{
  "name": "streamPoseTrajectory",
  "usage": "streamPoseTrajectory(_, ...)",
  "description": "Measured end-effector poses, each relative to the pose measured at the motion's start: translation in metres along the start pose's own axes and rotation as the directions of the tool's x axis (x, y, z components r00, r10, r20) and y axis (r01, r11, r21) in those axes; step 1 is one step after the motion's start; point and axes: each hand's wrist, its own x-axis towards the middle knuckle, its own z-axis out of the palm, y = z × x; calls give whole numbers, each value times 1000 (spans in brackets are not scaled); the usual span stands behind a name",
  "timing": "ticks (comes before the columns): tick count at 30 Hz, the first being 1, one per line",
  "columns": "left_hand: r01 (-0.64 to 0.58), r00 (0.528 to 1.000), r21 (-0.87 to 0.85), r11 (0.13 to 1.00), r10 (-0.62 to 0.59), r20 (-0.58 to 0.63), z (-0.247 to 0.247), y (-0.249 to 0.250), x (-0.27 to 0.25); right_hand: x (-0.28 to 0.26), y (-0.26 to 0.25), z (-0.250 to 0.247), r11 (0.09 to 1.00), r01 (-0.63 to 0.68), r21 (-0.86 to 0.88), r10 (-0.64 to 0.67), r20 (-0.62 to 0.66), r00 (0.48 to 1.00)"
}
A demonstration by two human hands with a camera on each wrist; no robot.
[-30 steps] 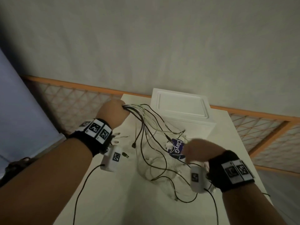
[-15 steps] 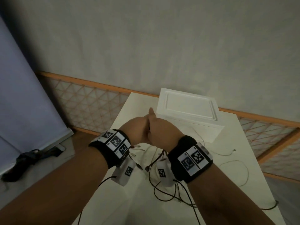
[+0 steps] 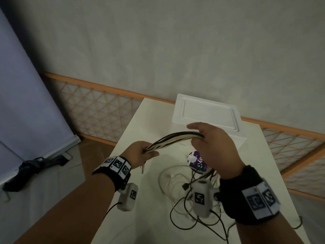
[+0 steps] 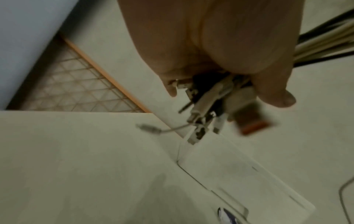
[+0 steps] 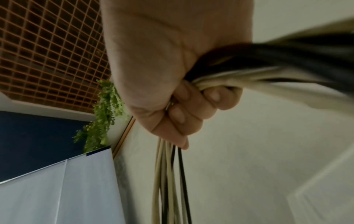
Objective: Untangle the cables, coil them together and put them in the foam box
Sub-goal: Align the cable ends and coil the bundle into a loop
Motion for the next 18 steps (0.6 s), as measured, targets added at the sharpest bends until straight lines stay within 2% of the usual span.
streamPoseTrajectory(2,-21,1000,110,994,20,14,0,3,3,-1,20,0,994,-91,52,91,11,996)
streamPoseTrajectory(3,-21,1000,237,971,18,14,0,8,5,1,32,2,986,-150,73,149,15,989)
streamPoseTrajectory(4,-39,999,402,915,40,5,-1,14,7,2,42,3,974,-207,92,205,27,978)
streamPoseTrajectory(5,-59,998,559,827,67,6,-2,21,9,2,51,4,964,-263,38,260,66,963)
streamPoseTrajectory(6,-77,996,667,742,92,12,-3,28,10,2,57,2,953,-286,-97,297,125,947)
streamPoseTrajectory(7,-92,994,733,673,107,27,-4,35,11,1,62,-1,923,-268,-277,324,184,928)
streamPoseTrajectory(8,-108,993,775,623,112,49,-5,42,12,0,63,-4,886,-196,-420,310,223,924)
streamPoseTrajectory(9,-124,991,805,581,112,72,-4,49,13,0,56,-5,866,-100,-490,246,243,938)
streamPoseTrajectory(11,-160,986,844,512,127,110,0,66,13,3,29,3,872,107,-478,27,264,964)
streamPoseTrajectory(12,-186,979,852,489,162,121,4,75,14,6,16,14,869,193,-456,-55,298,953)
streamPoseTrajectory(13,-220,970,854,471,196,141,8,83,13,8,7,30,856,241,-457,-80,343,936)
streamPoseTrajectory(14,-252,962,855,454,217,168,10,90,11,11,2,45,857,228,-462,-49,368,929)
streamPoseTrajectory(16,-303,947,848,435,237,217,13,96,8,15,8,67,883,152,-444,-5,315,949)
streamPoseTrajectory(18,-332,938,812,480,261,230,11,94,4,14,17,72,915,98,-392,23,292,956)
